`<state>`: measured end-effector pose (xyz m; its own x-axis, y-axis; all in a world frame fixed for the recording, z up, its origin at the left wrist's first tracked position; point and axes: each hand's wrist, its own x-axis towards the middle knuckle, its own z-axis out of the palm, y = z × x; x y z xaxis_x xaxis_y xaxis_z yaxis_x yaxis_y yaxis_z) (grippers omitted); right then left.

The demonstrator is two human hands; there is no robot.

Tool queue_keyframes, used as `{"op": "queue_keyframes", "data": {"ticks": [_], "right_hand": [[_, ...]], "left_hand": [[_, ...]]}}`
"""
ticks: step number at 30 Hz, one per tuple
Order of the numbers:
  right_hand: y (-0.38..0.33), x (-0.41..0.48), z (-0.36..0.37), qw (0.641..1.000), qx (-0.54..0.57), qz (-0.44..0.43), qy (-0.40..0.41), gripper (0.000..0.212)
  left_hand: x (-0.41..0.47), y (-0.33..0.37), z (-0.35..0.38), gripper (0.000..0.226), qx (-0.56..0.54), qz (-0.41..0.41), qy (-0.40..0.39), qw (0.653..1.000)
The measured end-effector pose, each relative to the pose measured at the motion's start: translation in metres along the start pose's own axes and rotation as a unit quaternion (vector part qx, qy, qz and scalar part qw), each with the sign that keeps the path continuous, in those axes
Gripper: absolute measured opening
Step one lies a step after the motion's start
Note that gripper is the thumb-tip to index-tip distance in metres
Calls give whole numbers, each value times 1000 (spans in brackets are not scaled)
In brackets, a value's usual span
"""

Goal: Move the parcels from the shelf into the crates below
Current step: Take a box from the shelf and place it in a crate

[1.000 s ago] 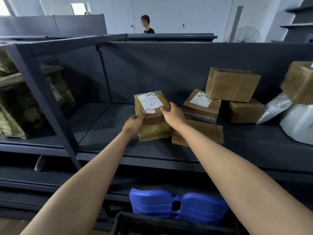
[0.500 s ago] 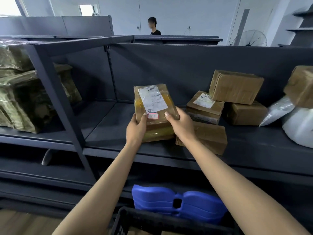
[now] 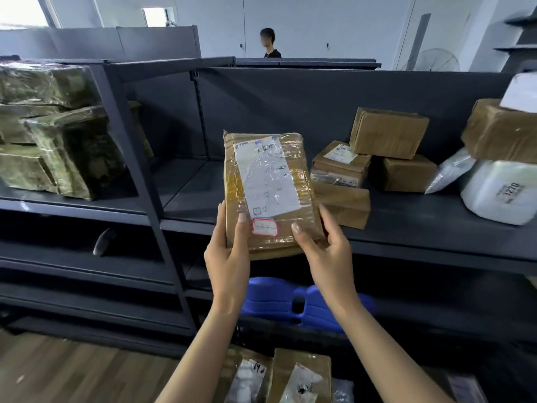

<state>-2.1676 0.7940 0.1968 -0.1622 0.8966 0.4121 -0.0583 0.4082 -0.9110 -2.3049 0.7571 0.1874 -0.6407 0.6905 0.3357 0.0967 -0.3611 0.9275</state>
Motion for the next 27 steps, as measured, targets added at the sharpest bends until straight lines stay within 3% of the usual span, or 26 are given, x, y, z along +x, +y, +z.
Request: {"op": "queue_keyframes", "data": {"ticks": [7, 17, 24, 27], "right_hand": [[-21, -71, -4, 999, 25, 41, -4, 41], [-35, -181, 13, 993, 44, 100, 53, 47], [-34, -223, 4, 984, 56, 155, 65, 38], [-29, -233, -1, 980, 56, 173, 74, 31]], "left_hand": [[-70, 5, -38, 61, -32, -10, -16, 999], [-144, 8, -106, 58, -25, -57, -85, 994], [-181, 7, -120, 49, -20, -76, -117, 990], [-189, 4, -120, 56, -5, -94, -140, 986]]}}
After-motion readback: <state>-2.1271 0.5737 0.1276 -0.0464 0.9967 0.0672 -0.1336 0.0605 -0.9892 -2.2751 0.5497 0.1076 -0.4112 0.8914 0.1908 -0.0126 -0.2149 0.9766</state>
